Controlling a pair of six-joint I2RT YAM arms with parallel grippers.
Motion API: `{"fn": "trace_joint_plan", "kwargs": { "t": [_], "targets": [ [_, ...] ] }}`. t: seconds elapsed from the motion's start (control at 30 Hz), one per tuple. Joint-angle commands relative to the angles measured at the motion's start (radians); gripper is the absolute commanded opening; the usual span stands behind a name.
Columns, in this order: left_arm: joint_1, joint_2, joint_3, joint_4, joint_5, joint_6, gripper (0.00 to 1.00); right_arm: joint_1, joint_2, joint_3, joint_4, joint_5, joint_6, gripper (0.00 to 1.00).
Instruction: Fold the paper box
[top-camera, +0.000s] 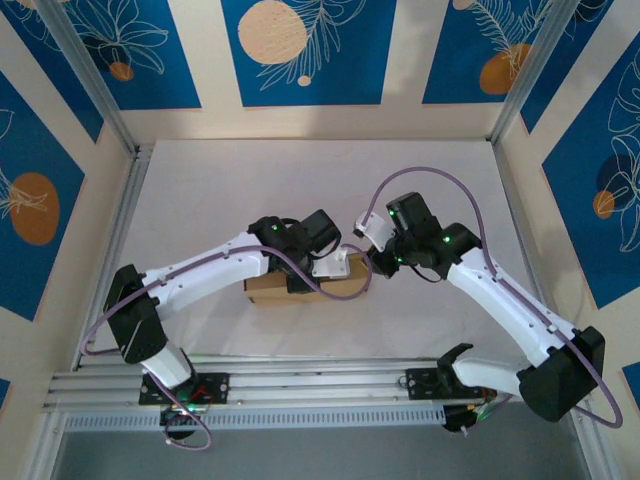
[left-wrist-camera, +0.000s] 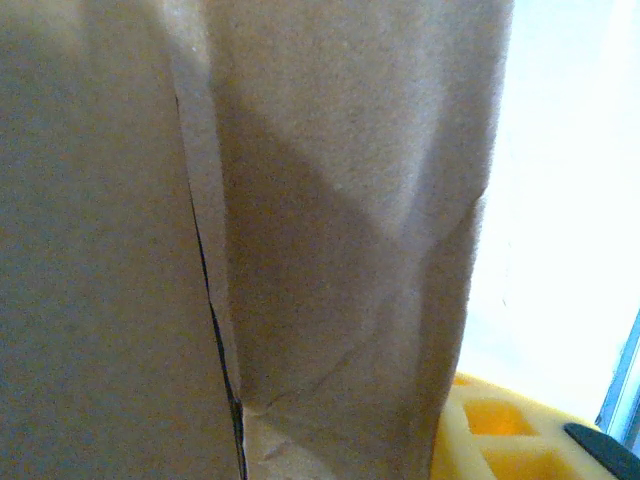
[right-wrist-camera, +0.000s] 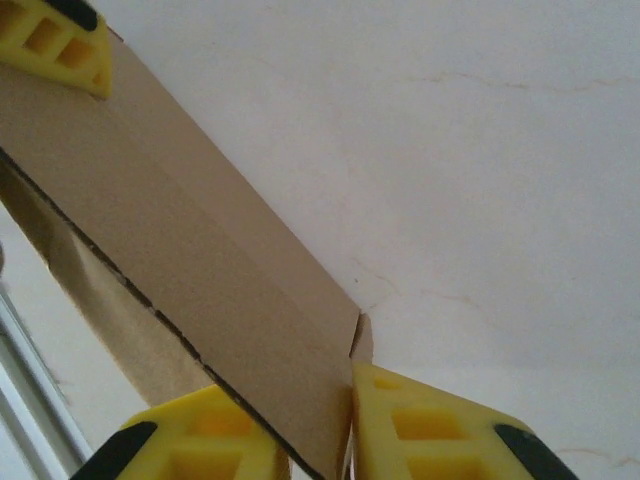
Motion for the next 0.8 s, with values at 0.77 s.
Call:
{"fn": "trace_joint_plan", "kwargs": {
  "t": [0.77],
  "targets": [
    [0.006, 0.027, -0.007, 0.038, -0.005, -0.017, 0.22, -0.028, 0.122, 0.223, -0.245, -0.064, 0.283, 0.23]
  ]
}}
